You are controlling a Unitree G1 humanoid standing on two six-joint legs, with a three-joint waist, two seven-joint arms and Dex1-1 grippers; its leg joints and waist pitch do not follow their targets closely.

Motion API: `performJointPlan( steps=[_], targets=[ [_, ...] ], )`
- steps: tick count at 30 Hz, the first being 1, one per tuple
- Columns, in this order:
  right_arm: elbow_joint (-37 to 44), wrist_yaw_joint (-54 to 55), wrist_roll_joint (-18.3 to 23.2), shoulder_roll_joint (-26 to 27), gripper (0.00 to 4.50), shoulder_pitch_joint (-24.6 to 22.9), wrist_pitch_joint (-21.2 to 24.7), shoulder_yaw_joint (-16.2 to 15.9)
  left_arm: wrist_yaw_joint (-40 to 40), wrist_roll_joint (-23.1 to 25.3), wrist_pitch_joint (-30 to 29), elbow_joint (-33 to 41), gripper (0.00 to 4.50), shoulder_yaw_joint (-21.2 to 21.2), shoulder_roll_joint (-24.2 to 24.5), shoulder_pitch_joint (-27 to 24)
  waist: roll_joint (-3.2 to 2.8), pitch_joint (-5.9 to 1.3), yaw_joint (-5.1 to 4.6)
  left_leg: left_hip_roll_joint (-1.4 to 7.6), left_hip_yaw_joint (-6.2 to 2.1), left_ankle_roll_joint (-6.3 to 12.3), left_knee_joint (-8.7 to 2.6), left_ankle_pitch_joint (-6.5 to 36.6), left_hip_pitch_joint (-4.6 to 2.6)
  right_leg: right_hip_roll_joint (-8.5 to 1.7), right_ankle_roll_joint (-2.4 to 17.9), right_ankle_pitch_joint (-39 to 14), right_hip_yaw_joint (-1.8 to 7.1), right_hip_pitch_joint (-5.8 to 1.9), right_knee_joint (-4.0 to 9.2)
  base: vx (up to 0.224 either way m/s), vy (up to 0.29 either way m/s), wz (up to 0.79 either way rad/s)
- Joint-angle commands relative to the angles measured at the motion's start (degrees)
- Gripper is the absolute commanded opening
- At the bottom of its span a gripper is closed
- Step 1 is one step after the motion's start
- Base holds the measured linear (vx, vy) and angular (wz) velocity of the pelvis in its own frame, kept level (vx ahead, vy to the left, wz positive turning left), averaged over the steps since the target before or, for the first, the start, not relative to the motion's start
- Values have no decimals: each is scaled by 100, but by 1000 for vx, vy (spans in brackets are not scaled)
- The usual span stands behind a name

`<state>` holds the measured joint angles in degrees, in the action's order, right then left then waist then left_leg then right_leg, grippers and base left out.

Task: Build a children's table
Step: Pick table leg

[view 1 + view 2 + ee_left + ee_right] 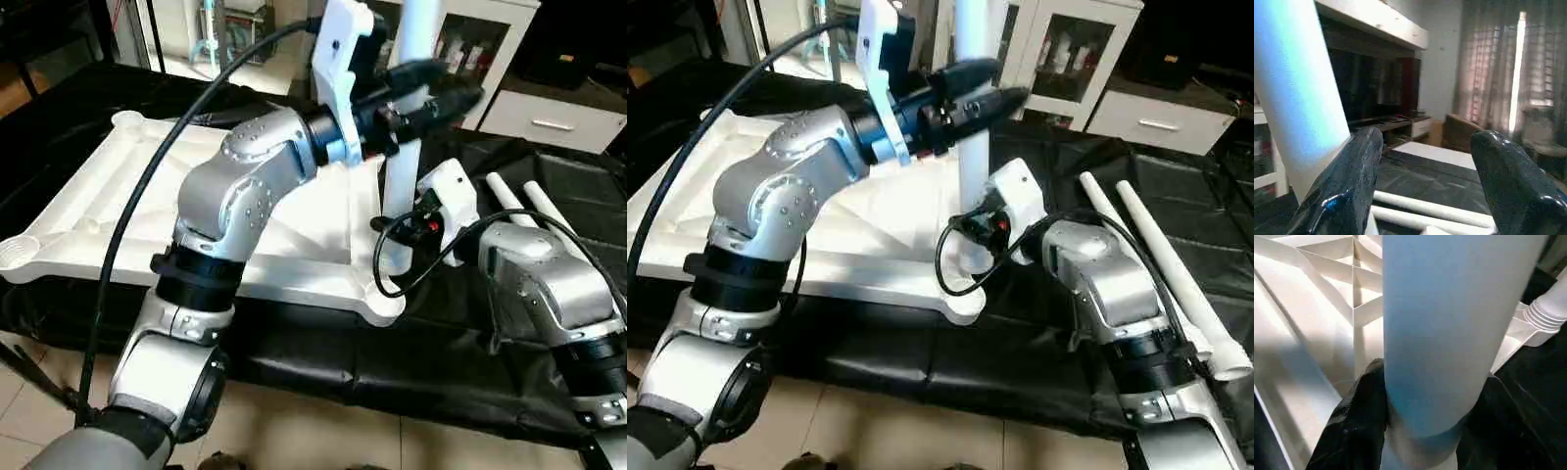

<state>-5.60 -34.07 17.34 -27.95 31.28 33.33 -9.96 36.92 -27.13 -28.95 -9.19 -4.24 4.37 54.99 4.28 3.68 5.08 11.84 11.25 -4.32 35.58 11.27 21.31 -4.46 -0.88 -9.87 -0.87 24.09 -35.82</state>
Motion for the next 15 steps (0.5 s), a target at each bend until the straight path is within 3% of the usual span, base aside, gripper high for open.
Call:
performJointPlan(
  steps=[1,4,8,9,10,11,12,15],
  targets=[
    [258,-128,-111,-19,182,50,-115,-102,-216,182,46,-248,322,79,44,177,28,-427,2,56,-30,-52,-416,651,-65,-206,1101,-705,124,-325,364,0,0,0],
    [243,-121,-99,4,182,55,-149,-5,-115,-51,64,-68,322,269,10,170,26,-437,8,59,-29,-42,-409,593,-70,-216,1175,-591,122,-333,340,0,0,0],
    [109,-16,154,178,182,156,-299,420,156,-689,-61,423,322,575,-86,125,29,-447,14,66,-19,21,-396,456,-56,-222,1399,-213,120,-336,293,0,0,0],
    [-14,22,551,344,182,260,-280,872,343,-1061,-255,709,322,681,-46,34,38,-440,11,66,-10,54,-394,489,-63,-216,1436,-214,120,-330,292,0,0,0],
    [-217,-107,1357,528,182,383,-118,1617,834,-1540,-643,1152,322,691,226,-250,35,-446,6,56,-3,103,-394,618,-58,-241,1495,-286,128,-338,265,0,0,0],
    [-242,-124,1456,549,182,398,-97,1708,895,-1597,-691,1206,322,692,261,-285,37,-443,3,55,-4,117,-398,677,-50,-227,1487,-387,123,-332,268,0,0,0],
    [-356,-215,1771,571,182,427,23,1981,1123,-1708,-863,1355,322,637,434,-435,22,-447,-1,62,6,125,-389,726,-89,-185,1474,-421,114,-294,263,0,0,0],
    [-558,-663,2237,400,181,332,403,2284,1823,-1185,-865,1501,322,93,1237,-963,-48,-397,-5,67,8,30,-429,903,-126,-151,1220,-856,106,-250,336,0,0,0]
  ],
)
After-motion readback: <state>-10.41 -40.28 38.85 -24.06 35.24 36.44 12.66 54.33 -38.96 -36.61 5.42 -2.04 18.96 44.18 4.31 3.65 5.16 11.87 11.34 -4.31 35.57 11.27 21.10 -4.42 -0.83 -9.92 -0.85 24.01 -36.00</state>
